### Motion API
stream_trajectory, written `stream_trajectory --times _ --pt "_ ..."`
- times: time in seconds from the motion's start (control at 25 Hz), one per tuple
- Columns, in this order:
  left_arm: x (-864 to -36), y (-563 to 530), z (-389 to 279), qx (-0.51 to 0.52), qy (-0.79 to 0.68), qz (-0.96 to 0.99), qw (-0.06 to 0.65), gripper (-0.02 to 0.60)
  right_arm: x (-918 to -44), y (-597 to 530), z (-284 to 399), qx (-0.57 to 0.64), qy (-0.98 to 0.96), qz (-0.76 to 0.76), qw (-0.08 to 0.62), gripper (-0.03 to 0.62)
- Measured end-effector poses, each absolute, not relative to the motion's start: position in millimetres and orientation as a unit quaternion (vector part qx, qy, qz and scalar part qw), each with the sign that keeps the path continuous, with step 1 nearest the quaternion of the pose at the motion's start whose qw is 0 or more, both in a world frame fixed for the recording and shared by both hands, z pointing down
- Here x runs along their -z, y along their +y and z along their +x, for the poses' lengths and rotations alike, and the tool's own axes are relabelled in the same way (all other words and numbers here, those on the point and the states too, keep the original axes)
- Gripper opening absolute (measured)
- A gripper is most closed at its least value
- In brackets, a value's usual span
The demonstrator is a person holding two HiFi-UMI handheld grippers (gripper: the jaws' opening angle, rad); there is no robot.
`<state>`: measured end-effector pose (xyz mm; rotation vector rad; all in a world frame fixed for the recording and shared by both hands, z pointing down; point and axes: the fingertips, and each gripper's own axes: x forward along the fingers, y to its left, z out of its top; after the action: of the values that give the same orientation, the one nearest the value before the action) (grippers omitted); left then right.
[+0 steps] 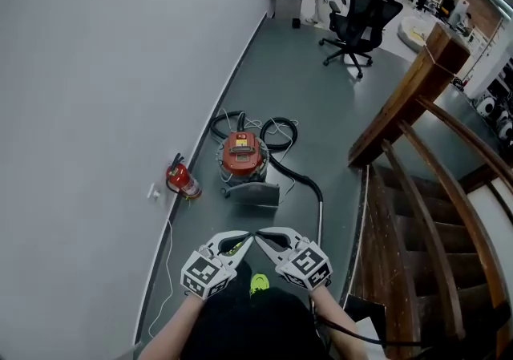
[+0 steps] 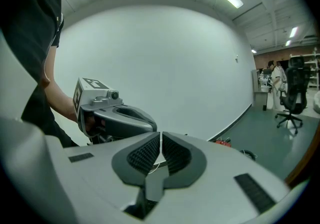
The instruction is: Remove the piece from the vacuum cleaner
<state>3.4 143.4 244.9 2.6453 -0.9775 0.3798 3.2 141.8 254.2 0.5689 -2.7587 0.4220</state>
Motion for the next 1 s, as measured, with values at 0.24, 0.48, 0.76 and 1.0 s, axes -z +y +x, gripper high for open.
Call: stream_trajectory --times 0.24,0.48,0.76,1.0 --pt "-243 98 -3 -0.137 -0.317 0.928 0.138 0.006 -253 96 -4 -0.154 -0.951 0.225 0.15 0.015" --pt "-241 63 -15 -0.133 -0.294 0.936 0.141 0.008 -254 61 -18 -0.16 -0.945 0.238 0.156 0.015" --pt "-250 32 -29 -0.133 -0.282 0.938 0.155 0.006 -263 30 -32 -0.169 -0.939 0.242 0.174 0.015" --pt "-258 16 -36 -0.141 -0.271 0.939 0.161 0.008 -271 13 -39 -0.17 -0.936 0.246 0.184 0.015"
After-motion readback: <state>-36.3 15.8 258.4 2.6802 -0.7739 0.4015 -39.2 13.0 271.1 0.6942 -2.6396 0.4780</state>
